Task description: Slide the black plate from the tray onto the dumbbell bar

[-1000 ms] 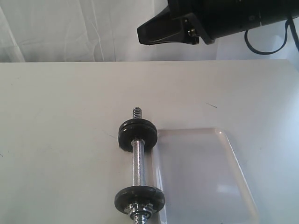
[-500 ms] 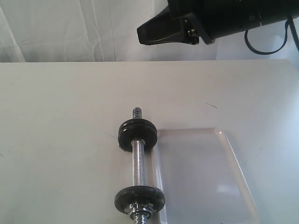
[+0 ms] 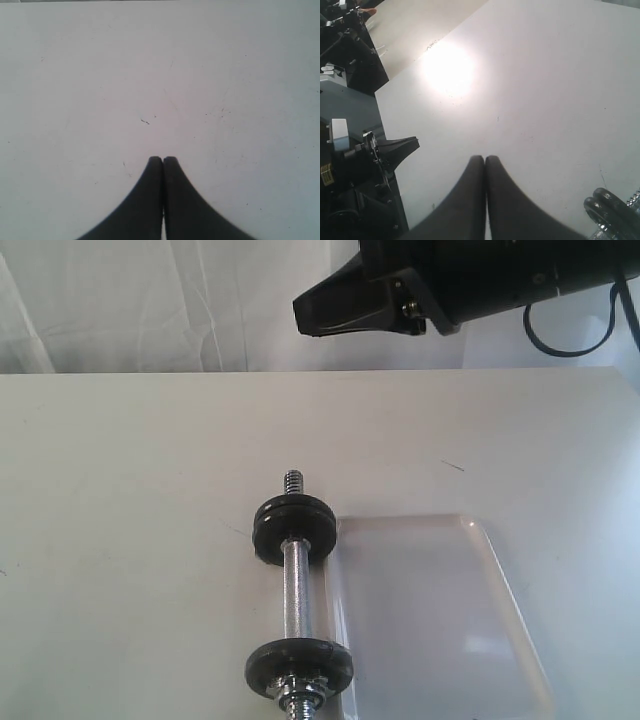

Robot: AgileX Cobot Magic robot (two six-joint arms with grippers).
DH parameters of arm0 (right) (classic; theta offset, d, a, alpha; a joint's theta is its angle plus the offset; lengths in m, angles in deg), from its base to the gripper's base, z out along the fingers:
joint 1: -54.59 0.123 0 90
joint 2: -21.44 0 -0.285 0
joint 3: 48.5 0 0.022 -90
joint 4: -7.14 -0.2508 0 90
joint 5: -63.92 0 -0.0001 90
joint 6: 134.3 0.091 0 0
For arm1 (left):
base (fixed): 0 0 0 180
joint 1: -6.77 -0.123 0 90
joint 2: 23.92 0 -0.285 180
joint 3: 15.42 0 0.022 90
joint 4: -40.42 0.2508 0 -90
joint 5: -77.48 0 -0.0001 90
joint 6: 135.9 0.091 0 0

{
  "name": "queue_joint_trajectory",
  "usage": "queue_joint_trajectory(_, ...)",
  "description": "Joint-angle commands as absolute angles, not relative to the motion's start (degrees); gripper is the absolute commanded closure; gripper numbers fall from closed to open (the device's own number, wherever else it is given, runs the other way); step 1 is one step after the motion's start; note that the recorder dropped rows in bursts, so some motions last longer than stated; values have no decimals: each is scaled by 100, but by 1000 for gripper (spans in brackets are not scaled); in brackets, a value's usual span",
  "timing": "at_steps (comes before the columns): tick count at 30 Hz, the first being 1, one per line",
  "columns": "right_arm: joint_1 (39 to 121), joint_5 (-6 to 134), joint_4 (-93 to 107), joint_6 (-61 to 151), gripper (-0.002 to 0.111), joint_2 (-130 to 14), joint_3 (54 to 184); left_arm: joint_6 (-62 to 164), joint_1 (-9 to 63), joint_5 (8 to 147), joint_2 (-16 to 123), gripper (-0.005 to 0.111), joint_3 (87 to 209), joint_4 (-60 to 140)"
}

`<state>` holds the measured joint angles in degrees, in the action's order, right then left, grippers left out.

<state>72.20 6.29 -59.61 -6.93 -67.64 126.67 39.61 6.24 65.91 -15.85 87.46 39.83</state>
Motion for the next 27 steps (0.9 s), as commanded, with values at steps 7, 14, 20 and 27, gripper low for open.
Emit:
queue_joint_trajectory(7, 7220, 954, -5849, -694, 108, -6272, 12684, 4013, 621, 6586, -1613, 107, 8736, 3916)
queue_joint_trajectory(14, 7220, 1750, -5576, -694, 108, -4539, 12684, 4013, 621, 6586, -1613, 107, 8736, 3916)
queue_joint_trajectory(20, 7220, 1930, -5590, -694, 108, -3151, 12684, 4013, 621, 6586, -1613, 107, 8736, 3916)
queue_joint_trajectory(27, 7220, 1889, -5432, -694, 108, -2515, 12662, 4013, 621, 6586, -1613, 107, 8736, 3916)
